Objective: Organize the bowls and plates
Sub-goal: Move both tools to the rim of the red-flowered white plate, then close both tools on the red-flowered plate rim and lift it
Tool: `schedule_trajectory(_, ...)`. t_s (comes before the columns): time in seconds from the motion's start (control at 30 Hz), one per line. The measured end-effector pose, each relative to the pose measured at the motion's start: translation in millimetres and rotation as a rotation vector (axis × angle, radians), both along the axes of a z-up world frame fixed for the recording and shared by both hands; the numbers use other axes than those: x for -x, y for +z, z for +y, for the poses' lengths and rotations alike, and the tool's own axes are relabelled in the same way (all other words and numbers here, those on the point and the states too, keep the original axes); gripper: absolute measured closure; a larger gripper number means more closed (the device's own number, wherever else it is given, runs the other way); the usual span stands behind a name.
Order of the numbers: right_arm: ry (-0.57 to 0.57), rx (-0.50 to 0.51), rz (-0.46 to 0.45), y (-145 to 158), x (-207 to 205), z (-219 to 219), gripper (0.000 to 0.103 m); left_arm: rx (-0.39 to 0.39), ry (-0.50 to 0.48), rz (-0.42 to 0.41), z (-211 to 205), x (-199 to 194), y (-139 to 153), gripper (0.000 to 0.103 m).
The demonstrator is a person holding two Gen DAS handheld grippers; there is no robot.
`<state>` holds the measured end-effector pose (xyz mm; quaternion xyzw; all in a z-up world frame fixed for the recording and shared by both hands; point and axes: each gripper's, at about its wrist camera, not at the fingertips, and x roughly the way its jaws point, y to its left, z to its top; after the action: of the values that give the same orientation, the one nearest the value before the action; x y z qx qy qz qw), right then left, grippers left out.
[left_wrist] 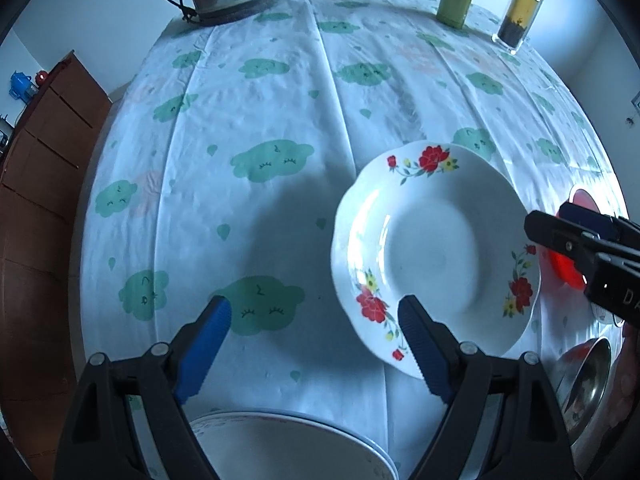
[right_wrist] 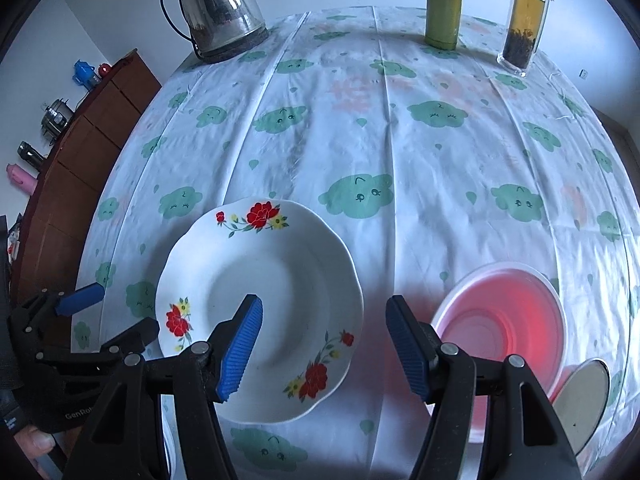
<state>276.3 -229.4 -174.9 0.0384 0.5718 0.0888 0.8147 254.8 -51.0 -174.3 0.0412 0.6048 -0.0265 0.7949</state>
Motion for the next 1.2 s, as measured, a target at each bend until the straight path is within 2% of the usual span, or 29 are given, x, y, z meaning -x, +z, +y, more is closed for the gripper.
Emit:
schedule_trajectory(0.17, 0.006, -0.009, 0.015, -7, -7, 0, 0.038, 0.013, 0.021, 0.025, 4, -4, -6, 0.016)
schedule_trajectory(0.43, 0.037, 0.005, 0.04, -19, -13, 3, 0.05, 0.016, 0.021, 0.031, 1, -6, -10, 0.016)
schedule_trajectory(0.57, 0.049, 0.019, 0.056, -25, -15, 5, 0.051, 0.027, 0.011, 0.036, -4, -8, -12, 0.018)
schedule_trajectory(0.67, 0.056, 0.024, 0.063, -27, -17, 5, 0.055, 0.031, -0.003, 0.044, -8, -8, -14, 0.02)
schedule_trajectory(0.73, 0.061, 0.031, 0.062, -28, -18, 6, 0.056, 0.028, -0.011, 0.052, -10, -9, -17, 0.025)
schedule_trajectory(0.8, 0.065, 0.035, 0.07, -30, -19, 7, 0.056, 0.029, -0.019, 0.069, -12, -9, -21, 0.038)
schedule_trajectory(0.87, 0.073, 0.043, 0.078, -33, -20, 9, 0.057, 0.04, -0.021, 0.087, -13, -9, -26, 0.045)
schedule_trajectory(0.9, 0.076, 0.047, 0.082, -34, -21, 9, 0.058, 0.042, -0.021, 0.092, -14, -9, -28, 0.053)
schedule_trajectory(1.03, 0.072, 0.059, 0.105, -40, -24, 7, 0.069, 0.048, -0.032, 0.093, -16, -8, -30, 0.058)
schedule_trajectory(1.17, 0.085, 0.092, 0.11, -44, -25, 7, 0.076, 0.05, -0.059, 0.092, -23, -6, -29, 0.075)
schedule_trajectory(1.2, 0.092, 0.102, 0.109, -44, -25, 8, 0.076, 0.033, -0.066, 0.088, -25, -6, -29, 0.075)
